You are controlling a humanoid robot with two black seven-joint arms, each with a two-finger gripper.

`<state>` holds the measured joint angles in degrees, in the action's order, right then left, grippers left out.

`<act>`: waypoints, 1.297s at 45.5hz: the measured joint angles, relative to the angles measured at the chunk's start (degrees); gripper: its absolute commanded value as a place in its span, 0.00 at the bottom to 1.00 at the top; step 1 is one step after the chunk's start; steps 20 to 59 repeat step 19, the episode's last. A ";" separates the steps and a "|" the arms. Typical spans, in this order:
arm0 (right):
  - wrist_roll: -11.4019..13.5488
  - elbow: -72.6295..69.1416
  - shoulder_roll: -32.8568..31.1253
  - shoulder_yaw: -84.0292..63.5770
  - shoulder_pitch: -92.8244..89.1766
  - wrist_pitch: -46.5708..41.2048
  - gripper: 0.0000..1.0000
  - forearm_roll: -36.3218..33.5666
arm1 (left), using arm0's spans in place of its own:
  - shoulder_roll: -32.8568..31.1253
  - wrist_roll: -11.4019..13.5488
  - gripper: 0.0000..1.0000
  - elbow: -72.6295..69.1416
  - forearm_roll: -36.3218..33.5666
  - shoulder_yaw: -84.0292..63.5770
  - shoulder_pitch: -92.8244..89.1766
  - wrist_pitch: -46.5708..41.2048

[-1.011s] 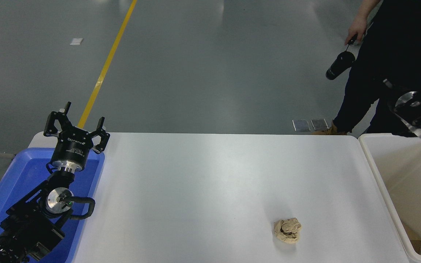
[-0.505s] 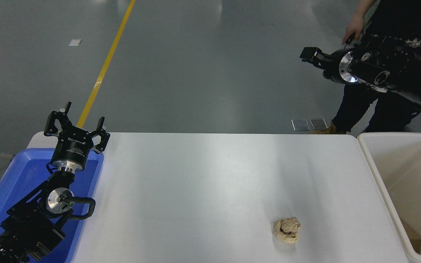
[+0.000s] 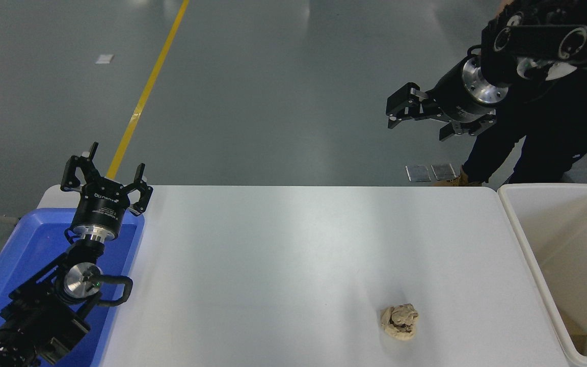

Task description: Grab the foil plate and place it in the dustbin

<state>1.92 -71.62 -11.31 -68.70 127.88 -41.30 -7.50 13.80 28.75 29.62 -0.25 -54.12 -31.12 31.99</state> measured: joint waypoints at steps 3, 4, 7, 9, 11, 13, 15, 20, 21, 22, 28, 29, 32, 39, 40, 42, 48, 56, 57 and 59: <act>0.01 -3.65 -0.33 -0.30 2.49 -1.10 1.00 0.01 | 0.00 0.01 0.98 0.00 -0.02 0.00 0.00 0.00; 0.02 -4.49 -0.42 -0.34 3.08 -1.31 1.00 0.02 | 0.00 0.01 0.98 0.00 -0.02 -0.01 0.00 0.00; 0.04 -7.11 -0.77 -0.52 4.88 -1.96 1.00 0.03 | 0.00 0.02 0.98 0.00 0.00 -0.01 0.00 0.00; 0.06 -8.66 -0.96 -0.60 6.09 -2.32 1.00 0.15 | 0.00 0.03 0.98 0.00 -0.01 -0.01 0.01 0.00; 0.07 -9.66 -1.08 -0.68 6.98 -2.53 1.00 0.35 | 0.00 0.05 0.98 0.01 -0.02 -0.01 0.00 0.00; 0.08 -10.63 -1.18 -0.70 8.01 -2.77 1.00 0.49 | 0.00 0.05 0.98 0.00 0.00 -0.01 0.01 0.00; 0.08 -11.55 -1.23 -0.70 8.98 -2.94 1.00 0.63 | 0.00 0.05 0.98 0.00 -0.01 -0.01 0.01 0.00; 0.08 -13.03 -1.25 -0.61 10.36 -3.21 1.00 0.81 | 0.00 0.06 0.98 0.00 -0.02 -0.01 0.01 0.00; 0.08 -13.03 -1.25 -0.61 10.36 -3.21 1.00 0.81 | 0.00 0.06 0.98 0.00 -0.02 -0.01 0.01 0.00; 0.08 -13.03 -1.25 -0.61 10.36 -3.21 1.00 0.81 | 0.00 0.06 0.98 0.00 -0.02 -0.01 0.01 0.00; 0.08 -13.03 -1.25 -0.61 10.36 -3.21 1.00 0.81 | 0.00 0.06 0.98 0.00 -0.02 -0.01 0.01 0.00; 0.08 -13.03 -1.25 -0.61 10.36 -3.21 1.00 0.81 | 0.00 0.06 0.98 0.00 -0.02 -0.01 0.01 0.00; 0.08 -13.03 -1.25 -0.61 10.36 -3.21 1.00 0.81 | 0.00 0.06 0.98 0.00 -0.02 -0.01 0.01 0.00; 0.08 -13.03 -1.25 -0.61 10.36 -3.21 1.00 0.81 | 0.00 0.06 0.98 0.00 -0.02 -0.01 0.01 0.00; 0.08 -13.03 -1.25 -0.61 10.36 -3.21 1.00 0.81 | 0.00 0.06 0.98 0.00 -0.02 -0.01 0.01 0.00; 0.08 -13.03 -1.25 -0.61 10.36 -3.21 1.00 0.81 | 0.00 0.06 0.98 0.00 -0.02 -0.01 0.01 0.00; 0.08 -13.03 -1.25 -0.61 10.36 -3.21 1.00 0.81 | 0.00 0.06 0.98 0.00 -0.02 -0.01 0.01 0.00; 0.08 -13.03 -1.25 -0.61 10.36 -3.21 1.00 0.81 | 0.00 0.06 0.98 0.00 -0.02 -0.01 0.01 0.00; 0.08 -13.03 -1.25 -0.61 10.36 -3.21 1.00 0.81 | 0.00 0.06 0.98 0.00 -0.02 -0.01 0.01 0.00; 0.08 -13.03 -1.25 -0.61 10.36 -3.21 1.00 0.81 | 0.00 0.06 0.98 0.00 -0.02 -0.01 0.01 0.00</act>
